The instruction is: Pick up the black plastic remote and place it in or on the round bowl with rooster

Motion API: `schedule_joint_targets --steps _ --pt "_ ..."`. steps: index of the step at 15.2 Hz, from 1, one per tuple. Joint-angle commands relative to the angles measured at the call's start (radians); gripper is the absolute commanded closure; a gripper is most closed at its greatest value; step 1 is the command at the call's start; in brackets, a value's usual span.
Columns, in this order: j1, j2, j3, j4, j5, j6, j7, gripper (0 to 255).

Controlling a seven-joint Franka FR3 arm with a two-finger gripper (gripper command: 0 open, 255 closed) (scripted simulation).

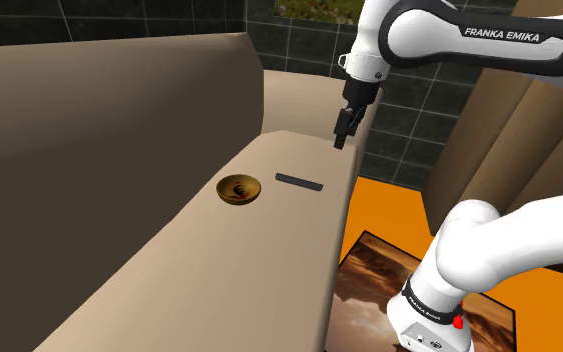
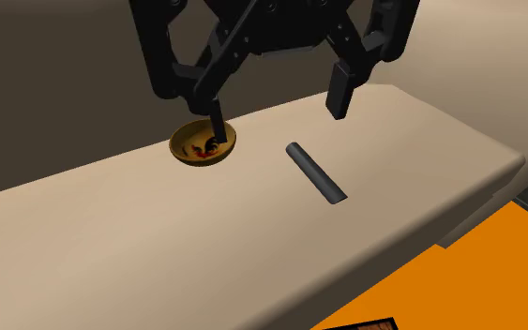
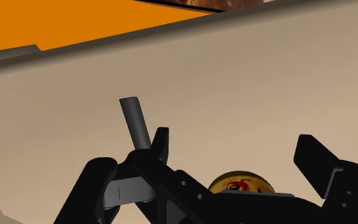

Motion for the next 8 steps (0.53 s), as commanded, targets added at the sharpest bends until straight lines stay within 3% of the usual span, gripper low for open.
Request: schedule_joint_targets --steps 1,8 --pt "0.000 0.000 0.000 0.000 0.000 0.000 0.000 0" --pt "-0.012 0.165 -0.097 -0.046 -0.024 0.188 -0.123 0"
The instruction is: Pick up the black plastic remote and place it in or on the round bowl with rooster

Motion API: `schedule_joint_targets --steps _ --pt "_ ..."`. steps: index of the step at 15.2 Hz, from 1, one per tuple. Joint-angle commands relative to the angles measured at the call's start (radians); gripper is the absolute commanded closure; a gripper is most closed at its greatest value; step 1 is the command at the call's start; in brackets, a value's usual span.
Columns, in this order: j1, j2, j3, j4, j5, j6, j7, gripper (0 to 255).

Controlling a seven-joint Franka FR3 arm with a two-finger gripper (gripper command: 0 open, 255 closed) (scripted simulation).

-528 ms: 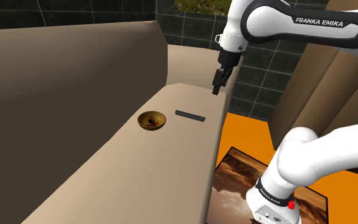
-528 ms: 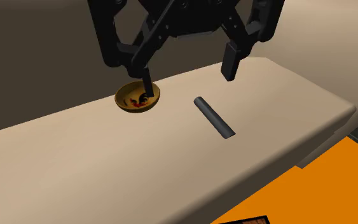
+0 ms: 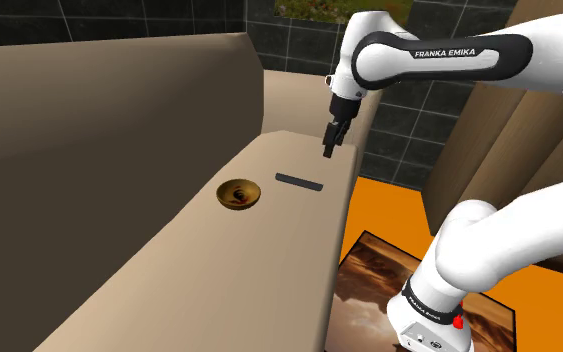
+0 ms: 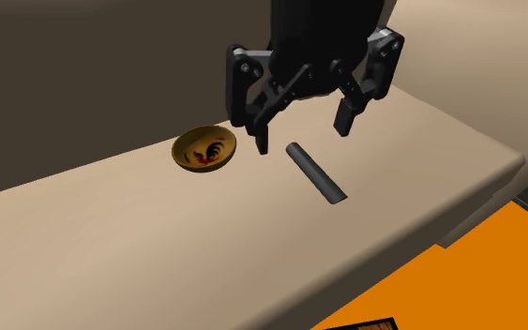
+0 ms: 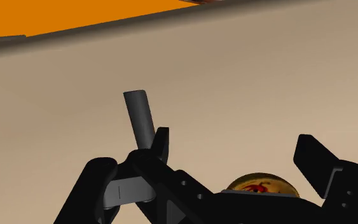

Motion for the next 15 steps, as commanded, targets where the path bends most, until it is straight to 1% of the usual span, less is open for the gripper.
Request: schedule_joint_targets --steps 1,8,11,15 --pt "-0.004 0.055 -0.029 -0.001 -0.005 0.050 -0.039 0" --pt "-0.007 0.284 -0.115 0.031 0.013 0.219 -0.172 0" --pt "-0.007 0.394 -0.146 0.066 0.036 0.280 -0.234 0" --pt "-0.011 0.550 -0.177 0.131 0.085 0.347 -0.323 0"
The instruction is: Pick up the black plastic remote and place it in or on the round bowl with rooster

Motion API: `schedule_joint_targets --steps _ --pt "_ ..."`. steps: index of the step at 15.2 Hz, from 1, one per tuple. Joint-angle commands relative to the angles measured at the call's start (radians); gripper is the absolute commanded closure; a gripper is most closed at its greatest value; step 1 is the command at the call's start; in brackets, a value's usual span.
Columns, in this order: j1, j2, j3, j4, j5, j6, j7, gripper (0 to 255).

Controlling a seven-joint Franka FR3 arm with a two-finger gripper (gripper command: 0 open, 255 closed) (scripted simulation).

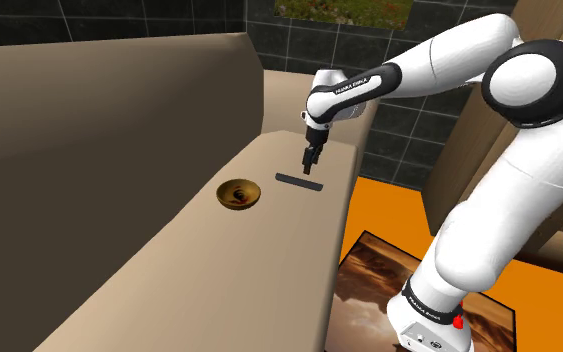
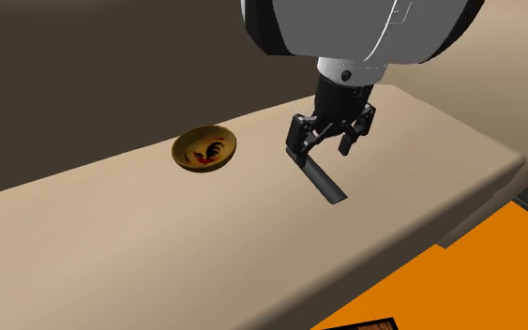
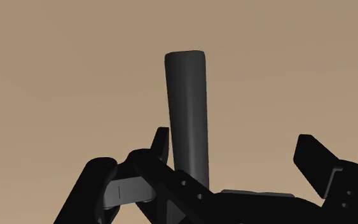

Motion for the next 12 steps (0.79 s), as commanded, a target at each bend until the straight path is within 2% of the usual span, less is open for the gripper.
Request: schedule_joint_targets --steps 1,4,12 --pt "-0.005 0.078 -0.013 0.038 0.027 0.027 -0.048 0" --pt "-0.015 0.176 -0.020 0.091 0.065 0.055 -0.103 0" --pt "-0.017 0.233 -0.014 0.050 0.091 0.151 -0.121 0"
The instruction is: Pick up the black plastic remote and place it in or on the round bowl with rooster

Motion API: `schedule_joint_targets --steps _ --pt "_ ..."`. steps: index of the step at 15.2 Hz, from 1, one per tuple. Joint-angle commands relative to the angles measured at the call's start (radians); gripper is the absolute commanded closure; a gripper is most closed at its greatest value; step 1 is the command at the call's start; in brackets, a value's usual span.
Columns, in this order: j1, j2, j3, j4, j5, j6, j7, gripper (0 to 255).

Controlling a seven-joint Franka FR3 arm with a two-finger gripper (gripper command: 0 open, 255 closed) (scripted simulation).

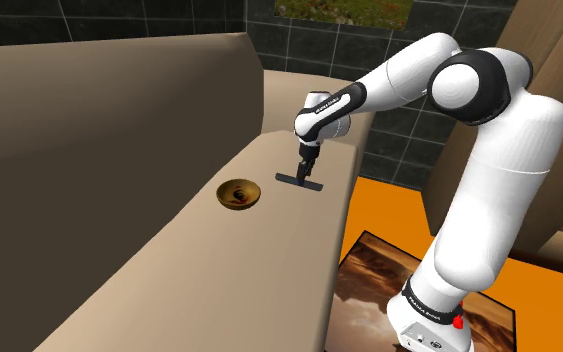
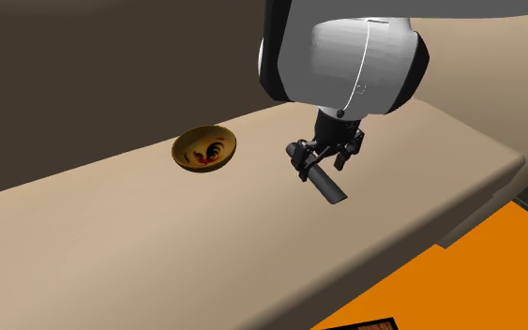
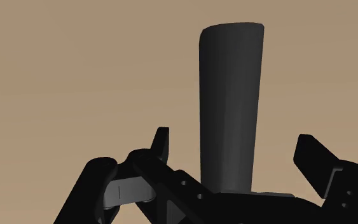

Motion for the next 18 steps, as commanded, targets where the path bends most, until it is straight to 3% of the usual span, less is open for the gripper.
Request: schedule_joint_targets --steps 1,7,8,18 --pt "0.000 0.008 0.001 -0.004 0.004 0.012 -0.002 0" --pt "0.000 0.008 0.001 -0.004 0.004 0.012 -0.002 0" --pt "0.000 0.008 0.001 -0.004 0.004 0.012 -0.002 255" --pt "0.001 -0.001 0.000 0.000 0.000 -0.001 0.001 255"
